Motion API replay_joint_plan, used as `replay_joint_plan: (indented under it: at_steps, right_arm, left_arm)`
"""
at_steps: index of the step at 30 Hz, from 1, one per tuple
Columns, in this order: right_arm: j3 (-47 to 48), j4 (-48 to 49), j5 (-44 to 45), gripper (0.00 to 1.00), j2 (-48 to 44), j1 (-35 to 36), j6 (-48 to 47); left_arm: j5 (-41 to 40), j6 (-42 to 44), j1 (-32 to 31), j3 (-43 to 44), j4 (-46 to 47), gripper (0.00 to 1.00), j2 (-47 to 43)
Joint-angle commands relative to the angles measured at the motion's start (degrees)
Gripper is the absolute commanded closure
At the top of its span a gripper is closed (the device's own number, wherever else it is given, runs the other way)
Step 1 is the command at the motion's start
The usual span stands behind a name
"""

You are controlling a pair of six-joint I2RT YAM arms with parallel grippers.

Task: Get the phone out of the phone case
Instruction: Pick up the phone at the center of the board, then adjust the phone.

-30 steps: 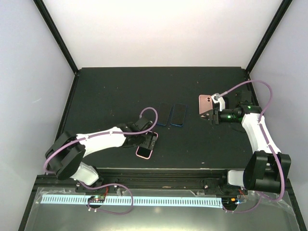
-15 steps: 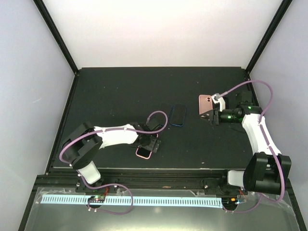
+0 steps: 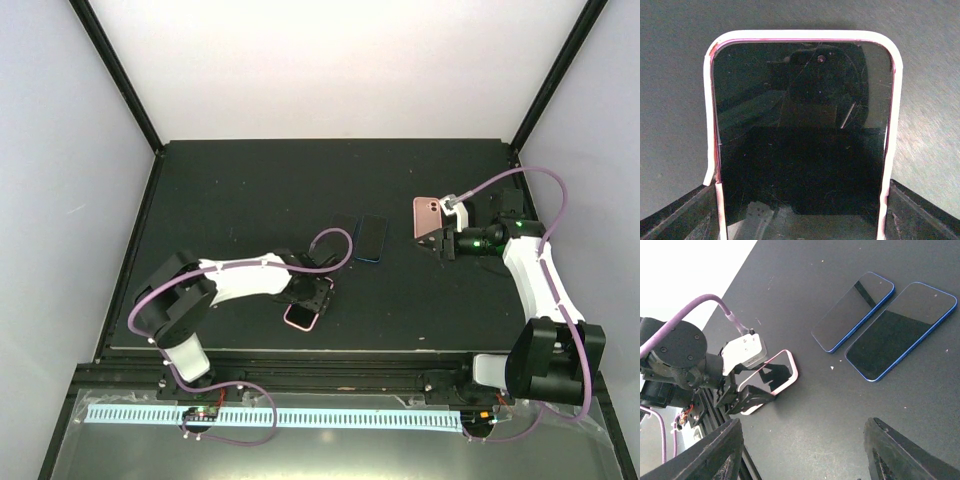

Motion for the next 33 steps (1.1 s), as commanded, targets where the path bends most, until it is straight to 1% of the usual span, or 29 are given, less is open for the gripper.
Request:
replay_joint_plan:
  at_steps: [1,3,4,6,8,12,16,19,22,24,27,30,33]
  right_arm:
    - [0.5,1.0,-0.4,0.33,-1.5,0.0,-0.3]
    - [0.4,1.3,0.2,0.33,-1.5,0.0,-0.6]
    - [0.6,1.1,0.5,0.34,-1.4,0.0,-1.1]
    - [1.0,1.4,1.9,0.36,-1.8,0.0,-0.9]
    - [1.7,1.5,2.6,0.38,-2.3,0.2,-0.4]
    - [2.2,1.8,3.4,0.40,-4.6,2.9,-0.4]
    - [3.2,3.3,7.2,0.40,-7.7,10.5,1.3]
    - [1.9,7.9,10.5,0.40,-10.7,18.2,6.7]
    - [-0.6,14.8,13.9,0.40,-13.3,23.3,12.5]
    - [-1.4,17.8,16.2,0.40,-14.5,26.5,14.7]
    - [-0.7,19.4,18.2,0.43,-14.3,31.6,16.5]
    - [1.2,19.3,20.0,0.48,-11.8,35.8,18.0]
    - [3.9,18.9,20.5,0.52,-8.3,37.8,20.6]
  left_arm:
    - [2.3,0.6,-0.3,1.2,-3.3,0.30,-7.2]
    - [3.0,-1.1,-0.3,2.6,-2.8,0.34,-11.5]
    - [4.5,-2.7,-0.3,3.2,-1.7,0.38,-13.3]
    - [6.4,-5.2,-0.5,3.7,2.6,0.40,-16.5]
    - [5.4,-7.6,-1.0,3.5,8.0,0.40,-19.1]
    - [-0.3,-12.6,-2.1,1.8,18.8,0.41,-22.8]
    - [-5.7,-16.3,-2.8,-0.4,29.9,0.43,-26.7]
    - [-11.1,-18.1,-3.6,-2.1,35.5,0.43,-28.7]
    - [-18.8,-19.0,-5.4,-3.1,40.3,0.43,-30.1]
    - [-22.5,-19.2,-6.6,-3.4,41.9,0.43,-30.3]
    - [-25.6,-19.0,-8.3,-3.2,43.0,0.41,-30.6]
    - [-29.3,-18.8,-9.8,-4.9,44.8,0.41,-31.6]
    - [-31.9,-19.0,-10.8,-5.5,45.4,0.41,-32.7]
